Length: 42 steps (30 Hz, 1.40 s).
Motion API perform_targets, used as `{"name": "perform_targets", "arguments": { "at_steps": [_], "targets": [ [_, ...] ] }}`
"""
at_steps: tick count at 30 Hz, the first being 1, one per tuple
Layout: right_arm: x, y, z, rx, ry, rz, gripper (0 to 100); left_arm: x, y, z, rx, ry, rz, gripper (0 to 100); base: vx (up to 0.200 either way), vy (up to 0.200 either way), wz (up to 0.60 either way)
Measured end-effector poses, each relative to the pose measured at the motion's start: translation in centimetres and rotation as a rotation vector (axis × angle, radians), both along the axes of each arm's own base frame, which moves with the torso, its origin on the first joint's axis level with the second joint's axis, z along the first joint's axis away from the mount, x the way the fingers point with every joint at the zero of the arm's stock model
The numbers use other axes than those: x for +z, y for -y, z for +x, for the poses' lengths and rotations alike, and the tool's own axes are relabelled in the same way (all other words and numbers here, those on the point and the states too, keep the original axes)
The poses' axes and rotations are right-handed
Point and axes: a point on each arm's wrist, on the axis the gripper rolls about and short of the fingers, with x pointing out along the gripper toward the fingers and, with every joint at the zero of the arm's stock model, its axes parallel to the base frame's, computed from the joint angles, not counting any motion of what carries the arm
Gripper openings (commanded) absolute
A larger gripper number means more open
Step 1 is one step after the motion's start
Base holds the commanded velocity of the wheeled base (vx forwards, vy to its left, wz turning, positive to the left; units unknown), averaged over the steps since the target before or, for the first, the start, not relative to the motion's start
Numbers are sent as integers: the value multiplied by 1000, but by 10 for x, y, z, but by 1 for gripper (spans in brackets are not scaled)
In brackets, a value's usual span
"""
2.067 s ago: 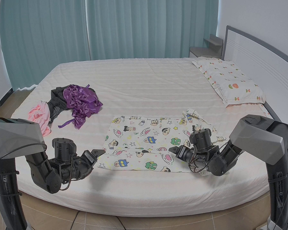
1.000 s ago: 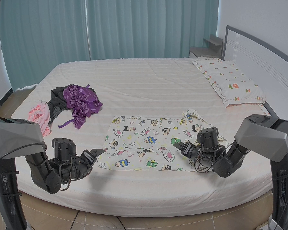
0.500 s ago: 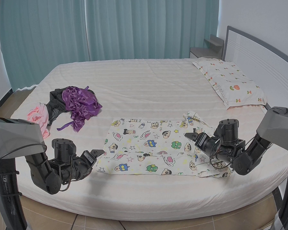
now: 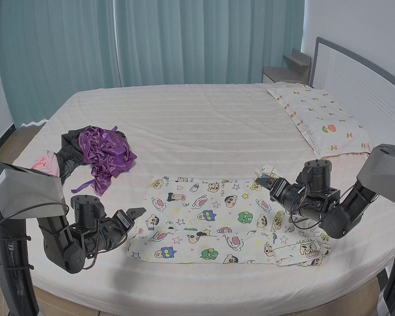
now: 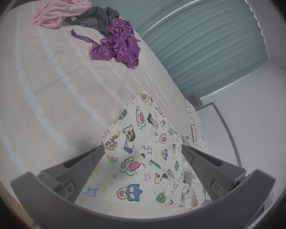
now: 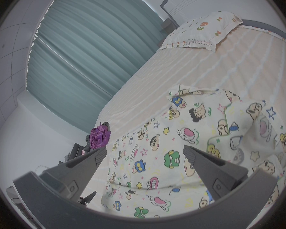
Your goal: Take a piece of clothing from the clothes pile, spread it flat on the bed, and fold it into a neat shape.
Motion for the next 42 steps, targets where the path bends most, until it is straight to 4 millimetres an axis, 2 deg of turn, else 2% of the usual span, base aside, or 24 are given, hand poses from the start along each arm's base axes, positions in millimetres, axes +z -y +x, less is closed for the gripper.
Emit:
{"name": "perform_targets", "arguments": {
  "at_steps": [10,19,32,37,42],
  "targets": [
    [1,1,0,-3,3,1,100,-4,0,-3,-6,-17,6,100,0,0,0],
    [1,1,-2,1,-2,-1,100,-4,0,-2,-4,-16,6,100,0,-200,0],
    [0,0,-2,4,-4,-3,100,-4,1,-3,-6,-14,11,100,0,0,0],
    [0,1,-2,8,-7,-2,100,7,0,-3,-10,32,11,100,0,0,0],
    [-4,3,-6,39,-30,4,100,23,-1,-6,-83,66,95,100,0,0,0]
  ]
}}
